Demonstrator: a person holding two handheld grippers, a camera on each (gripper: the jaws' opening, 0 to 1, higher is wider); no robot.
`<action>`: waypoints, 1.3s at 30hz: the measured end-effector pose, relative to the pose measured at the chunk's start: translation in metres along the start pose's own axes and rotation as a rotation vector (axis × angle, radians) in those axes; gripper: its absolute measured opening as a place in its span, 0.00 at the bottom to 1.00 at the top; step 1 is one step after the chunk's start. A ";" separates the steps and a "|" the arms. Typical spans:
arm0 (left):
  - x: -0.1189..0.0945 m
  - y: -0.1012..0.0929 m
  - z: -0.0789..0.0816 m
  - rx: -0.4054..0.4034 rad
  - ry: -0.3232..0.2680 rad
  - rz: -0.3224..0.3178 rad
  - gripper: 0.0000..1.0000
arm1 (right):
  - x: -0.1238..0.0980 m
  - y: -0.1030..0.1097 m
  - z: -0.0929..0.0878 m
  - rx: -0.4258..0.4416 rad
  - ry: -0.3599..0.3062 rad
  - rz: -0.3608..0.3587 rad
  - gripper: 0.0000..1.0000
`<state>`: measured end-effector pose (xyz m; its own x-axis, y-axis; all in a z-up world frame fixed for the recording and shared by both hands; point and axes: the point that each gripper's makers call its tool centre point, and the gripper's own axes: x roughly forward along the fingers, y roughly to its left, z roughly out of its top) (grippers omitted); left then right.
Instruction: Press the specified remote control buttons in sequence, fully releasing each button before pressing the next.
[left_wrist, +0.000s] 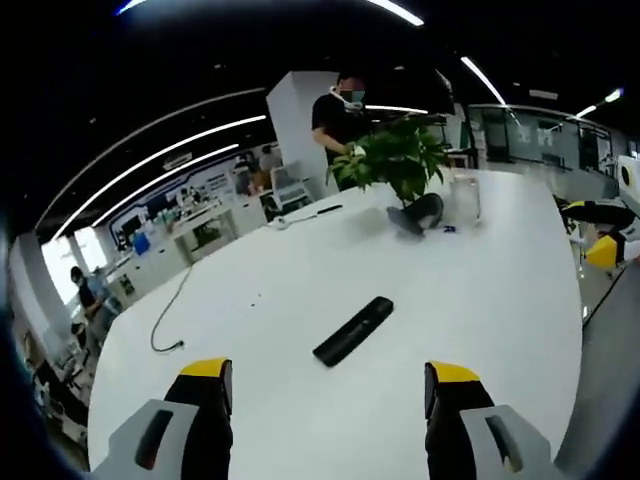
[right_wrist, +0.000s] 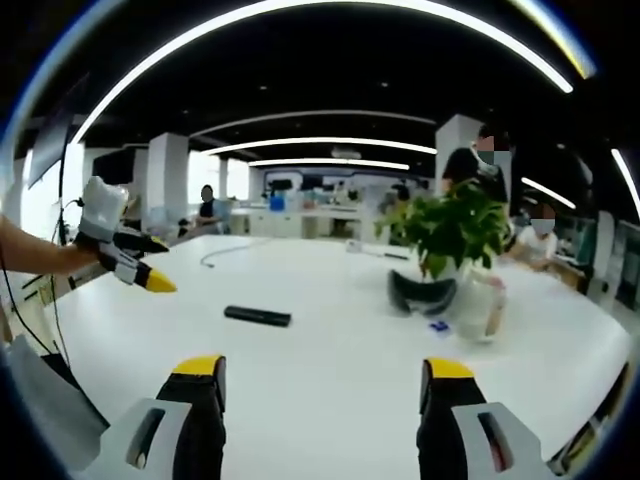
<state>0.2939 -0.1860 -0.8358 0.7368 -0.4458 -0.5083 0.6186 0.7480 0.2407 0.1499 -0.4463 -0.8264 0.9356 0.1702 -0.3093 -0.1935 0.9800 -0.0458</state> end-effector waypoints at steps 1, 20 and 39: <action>0.004 0.000 0.001 0.004 0.003 -0.007 0.81 | 0.000 0.000 0.000 0.001 0.001 -0.001 0.78; 0.089 0.004 -0.013 0.201 0.231 -0.190 0.66 | 0.002 0.003 -0.006 -0.011 0.036 0.004 0.75; 0.146 -0.008 -0.050 0.409 0.453 -0.414 0.58 | 0.004 0.003 -0.011 -0.018 0.058 0.007 0.74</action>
<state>0.3830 -0.2323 -0.9529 0.2912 -0.3389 -0.8946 0.9391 0.2796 0.1997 0.1498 -0.4442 -0.8378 0.9158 0.1702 -0.3639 -0.2057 0.9767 -0.0608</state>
